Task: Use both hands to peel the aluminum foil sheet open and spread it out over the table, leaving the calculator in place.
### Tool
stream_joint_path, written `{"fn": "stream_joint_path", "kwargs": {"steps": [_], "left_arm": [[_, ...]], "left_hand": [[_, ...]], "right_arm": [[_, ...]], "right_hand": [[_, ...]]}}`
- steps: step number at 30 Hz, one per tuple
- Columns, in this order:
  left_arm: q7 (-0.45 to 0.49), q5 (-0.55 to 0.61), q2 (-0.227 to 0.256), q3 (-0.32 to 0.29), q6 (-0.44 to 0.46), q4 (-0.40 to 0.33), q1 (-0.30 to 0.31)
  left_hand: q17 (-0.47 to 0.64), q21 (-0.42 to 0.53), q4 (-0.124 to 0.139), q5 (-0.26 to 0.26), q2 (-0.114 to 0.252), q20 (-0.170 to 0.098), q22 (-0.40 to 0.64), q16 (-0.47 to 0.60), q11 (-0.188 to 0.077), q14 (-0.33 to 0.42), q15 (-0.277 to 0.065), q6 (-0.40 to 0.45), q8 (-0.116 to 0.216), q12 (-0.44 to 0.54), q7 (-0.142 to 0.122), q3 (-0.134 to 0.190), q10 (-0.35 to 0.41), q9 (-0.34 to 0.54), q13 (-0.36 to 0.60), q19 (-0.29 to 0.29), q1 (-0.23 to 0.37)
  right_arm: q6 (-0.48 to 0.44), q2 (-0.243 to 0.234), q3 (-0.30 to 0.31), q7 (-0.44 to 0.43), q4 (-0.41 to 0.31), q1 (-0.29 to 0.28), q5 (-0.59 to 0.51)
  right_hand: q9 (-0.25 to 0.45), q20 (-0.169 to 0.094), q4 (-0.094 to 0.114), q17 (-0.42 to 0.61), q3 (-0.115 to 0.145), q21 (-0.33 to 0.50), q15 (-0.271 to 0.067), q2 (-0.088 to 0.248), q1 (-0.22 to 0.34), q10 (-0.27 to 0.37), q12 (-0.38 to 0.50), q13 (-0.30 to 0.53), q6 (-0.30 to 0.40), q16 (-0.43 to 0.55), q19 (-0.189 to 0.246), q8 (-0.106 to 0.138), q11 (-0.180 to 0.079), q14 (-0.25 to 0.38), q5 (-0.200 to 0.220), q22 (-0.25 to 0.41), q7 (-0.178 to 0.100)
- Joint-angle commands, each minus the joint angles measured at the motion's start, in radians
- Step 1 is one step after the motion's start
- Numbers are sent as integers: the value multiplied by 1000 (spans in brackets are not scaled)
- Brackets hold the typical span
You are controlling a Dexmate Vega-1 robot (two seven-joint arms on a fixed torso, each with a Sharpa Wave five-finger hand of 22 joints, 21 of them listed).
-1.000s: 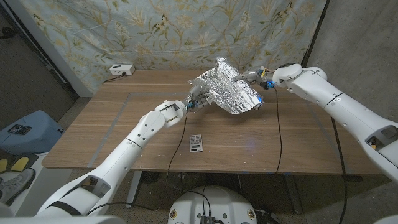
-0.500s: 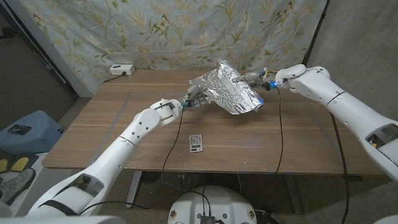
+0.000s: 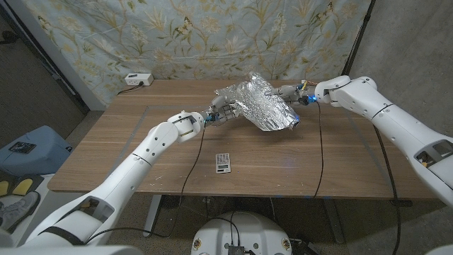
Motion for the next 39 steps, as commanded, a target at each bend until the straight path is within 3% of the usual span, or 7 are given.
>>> {"fn": "stream_joint_path", "kwargs": {"steps": [1, 39], "left_arm": [[-15, -11, 16, -3, 19, 2, -7], [-62, -40, 40, -18, 45, 34, -18]], "left_hand": [[3, 10, 1, -3, -2, -1, 4, 5, -5, 12, 0, 8, -2, -5, -1, 8, 5, 3, 2, -1, 7], [2, 24, 3, -14, -4, -4, 5, 3, -11, 15, -3, 16, -10, -15, -9, 8, 17, 5, -6, -7, 4]], "right_arm": [[-29, 16, 16, 36, 55, -3, 87], [-94, 54, 61, 62, 164, -5, 240]], "right_hand": [[4, -2, 3, 5, -4, 5, -87, 63, 49, 6, 8, 14, 8, 0, 10, 4, 2, 29, 9, 6, 0], [5, 2, 3, 10, -10, 6, -84, 70, 40, 3, 11, 14, 6, -7, 18, 3, 7, 31, 12, 7, 3]]}}
